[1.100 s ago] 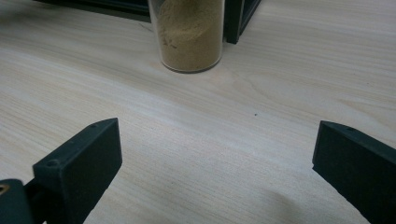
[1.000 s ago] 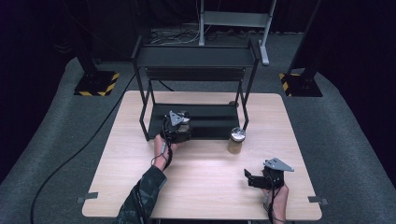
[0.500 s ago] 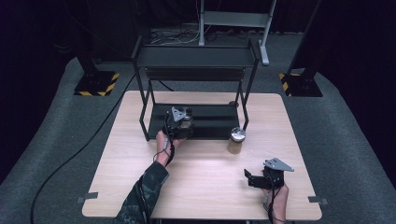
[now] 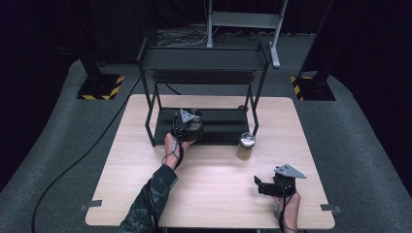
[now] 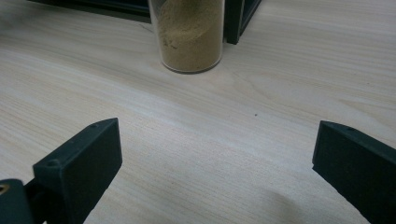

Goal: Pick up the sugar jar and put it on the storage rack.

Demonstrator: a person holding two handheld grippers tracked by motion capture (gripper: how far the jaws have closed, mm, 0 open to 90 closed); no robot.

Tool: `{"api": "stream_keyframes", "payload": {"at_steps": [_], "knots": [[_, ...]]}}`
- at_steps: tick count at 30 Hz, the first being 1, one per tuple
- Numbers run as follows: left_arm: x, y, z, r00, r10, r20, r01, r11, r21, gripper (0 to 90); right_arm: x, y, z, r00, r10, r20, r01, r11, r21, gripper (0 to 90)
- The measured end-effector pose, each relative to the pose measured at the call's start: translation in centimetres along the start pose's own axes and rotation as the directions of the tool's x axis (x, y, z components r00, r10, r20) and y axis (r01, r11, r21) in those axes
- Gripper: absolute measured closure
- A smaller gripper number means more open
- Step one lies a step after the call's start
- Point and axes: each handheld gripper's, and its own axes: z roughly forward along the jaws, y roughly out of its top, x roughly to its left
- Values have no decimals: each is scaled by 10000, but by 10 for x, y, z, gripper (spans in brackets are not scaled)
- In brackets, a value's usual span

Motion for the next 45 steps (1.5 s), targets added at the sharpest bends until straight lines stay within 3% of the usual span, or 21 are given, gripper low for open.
{"api": "stream_keyframes", "payload": {"at_steps": [45], "knots": [[6, 14, 33, 9986, -526, -33, 526, 9986, -46, 299, -1, 1, 0, 10000, -5, -46, 5, 10000, 46, 5]]}}
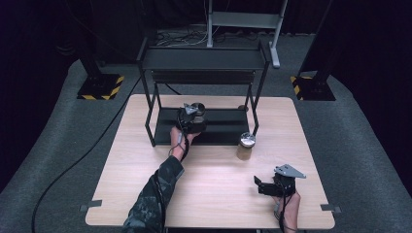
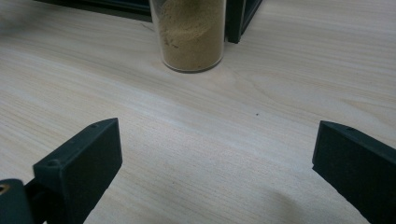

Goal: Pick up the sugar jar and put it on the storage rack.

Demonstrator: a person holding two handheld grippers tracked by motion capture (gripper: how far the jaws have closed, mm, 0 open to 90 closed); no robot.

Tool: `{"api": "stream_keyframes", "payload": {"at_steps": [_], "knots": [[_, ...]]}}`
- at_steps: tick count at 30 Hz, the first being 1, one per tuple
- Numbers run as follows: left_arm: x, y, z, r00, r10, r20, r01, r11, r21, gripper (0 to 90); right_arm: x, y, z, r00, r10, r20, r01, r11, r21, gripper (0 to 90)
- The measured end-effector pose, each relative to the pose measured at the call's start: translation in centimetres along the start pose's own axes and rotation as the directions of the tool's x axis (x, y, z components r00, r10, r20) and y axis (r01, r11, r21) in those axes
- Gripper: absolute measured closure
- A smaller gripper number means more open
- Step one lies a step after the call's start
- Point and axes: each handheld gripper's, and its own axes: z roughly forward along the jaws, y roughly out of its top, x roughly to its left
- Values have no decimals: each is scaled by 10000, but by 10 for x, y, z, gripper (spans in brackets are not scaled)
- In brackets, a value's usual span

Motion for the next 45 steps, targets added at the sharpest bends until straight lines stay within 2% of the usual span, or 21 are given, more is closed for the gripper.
{"api": "stream_keyframes", "payload": {"at_steps": [20, 28, 45], "knots": [[-1, -1, 22, 9994, -234, -243, 242, 9990, 370, 299, 0, 1, 1, 10000, -6, -9, 6, 10000, 55, 6], [0, -2, 29, 9994, -284, -203, 294, 9982, 518, 299, 0, 2, 1, 10000, -50, -6, 50, 10000, 80, 5], [-3, -2, 42, 9999, -117, -122, 126, 9973, 724, 299, -1, 0, 0, 10000, -26, -48, 26, 10000, 20, 5]]}}
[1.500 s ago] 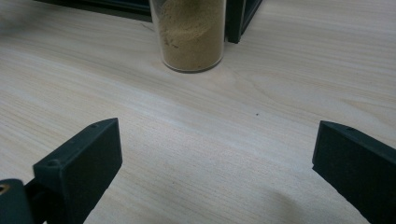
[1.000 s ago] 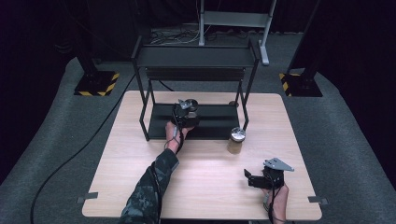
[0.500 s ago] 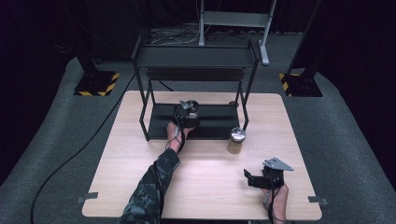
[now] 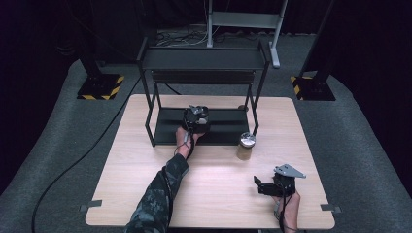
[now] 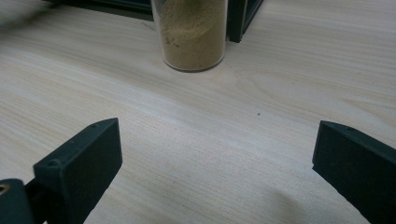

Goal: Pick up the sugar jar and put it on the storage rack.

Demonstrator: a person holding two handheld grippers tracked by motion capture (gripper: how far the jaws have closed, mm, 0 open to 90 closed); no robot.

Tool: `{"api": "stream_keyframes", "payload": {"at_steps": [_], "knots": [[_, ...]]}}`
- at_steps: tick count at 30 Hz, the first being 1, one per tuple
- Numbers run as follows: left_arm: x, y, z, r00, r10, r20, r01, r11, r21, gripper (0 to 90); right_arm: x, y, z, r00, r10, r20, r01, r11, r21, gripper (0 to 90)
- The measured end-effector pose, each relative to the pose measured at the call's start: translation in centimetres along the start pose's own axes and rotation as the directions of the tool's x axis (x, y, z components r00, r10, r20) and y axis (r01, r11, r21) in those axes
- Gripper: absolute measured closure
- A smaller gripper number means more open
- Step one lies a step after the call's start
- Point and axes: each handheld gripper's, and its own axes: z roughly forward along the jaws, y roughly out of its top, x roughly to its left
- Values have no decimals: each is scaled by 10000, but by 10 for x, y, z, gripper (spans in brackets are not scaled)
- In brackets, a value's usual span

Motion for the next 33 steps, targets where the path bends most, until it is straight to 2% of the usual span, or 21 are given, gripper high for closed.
{"api": "stream_keyframes", "payload": {"at_steps": [5, 14, 22, 30, 33], "knots": [[-1, 0, 1, 10000, 83, 38, -82, 10000, -29, 299, 0, 0, 0, 10000, -8, -8, 8, 10000, 0, 5], [2, -8, 3, 9999, -36, 95, 39, 9997, -247, 299, 0, 0, 0, 10000, 15, -16, -15, 10000, -22, 5], [0, -8, 3, 10000, -96, 24, 96, 9996, -249, 298, 0, 0, 0, 10000, 29, -11, -29, 10000, -19, 5], [-2, -3, 3, 9999, -129, -49, 129, 9999, -71, 297, -1, -1, 0, 10000, 43, -22, -43, 10000, -44, 5], [-1, 1, 2, 10000, -90, -20, 90, 9999, 135, 292, -1, -1, -1, 10000, 43, -24, -43, 10000, -50, 5]]}}
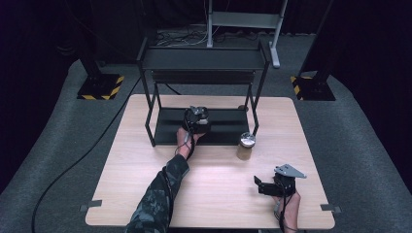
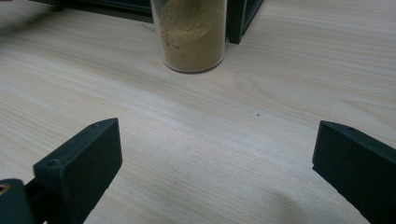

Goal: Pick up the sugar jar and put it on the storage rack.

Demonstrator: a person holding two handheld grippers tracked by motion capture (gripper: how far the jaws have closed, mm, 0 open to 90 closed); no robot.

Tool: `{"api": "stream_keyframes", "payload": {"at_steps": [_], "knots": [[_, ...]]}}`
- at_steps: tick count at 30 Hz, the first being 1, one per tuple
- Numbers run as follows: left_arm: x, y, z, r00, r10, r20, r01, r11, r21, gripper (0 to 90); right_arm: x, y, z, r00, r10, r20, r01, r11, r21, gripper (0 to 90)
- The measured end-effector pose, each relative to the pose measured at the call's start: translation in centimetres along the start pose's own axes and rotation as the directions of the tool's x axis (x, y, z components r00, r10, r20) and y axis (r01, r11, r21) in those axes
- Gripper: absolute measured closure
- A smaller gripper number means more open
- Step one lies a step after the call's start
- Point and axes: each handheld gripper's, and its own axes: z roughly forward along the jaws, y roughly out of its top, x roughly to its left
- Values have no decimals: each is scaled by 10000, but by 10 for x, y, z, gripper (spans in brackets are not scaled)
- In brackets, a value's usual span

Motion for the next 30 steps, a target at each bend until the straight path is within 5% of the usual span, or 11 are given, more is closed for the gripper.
{"api": "stream_keyframes", "payload": {"at_steps": [13, 30], "knots": [[8, 28, -17, 9972, 260, 702, -355, 9899, 1371, 3, 0, 0, 0, 10000, 1, 8, -1, 10000, 12, 5], [-1, 14, -76, 9870, 1144, 1133, -1321, 9777, 1634, 0, 1, 0, 0, 10000, 28, 44, -28, 10000, 21, 5]]}}
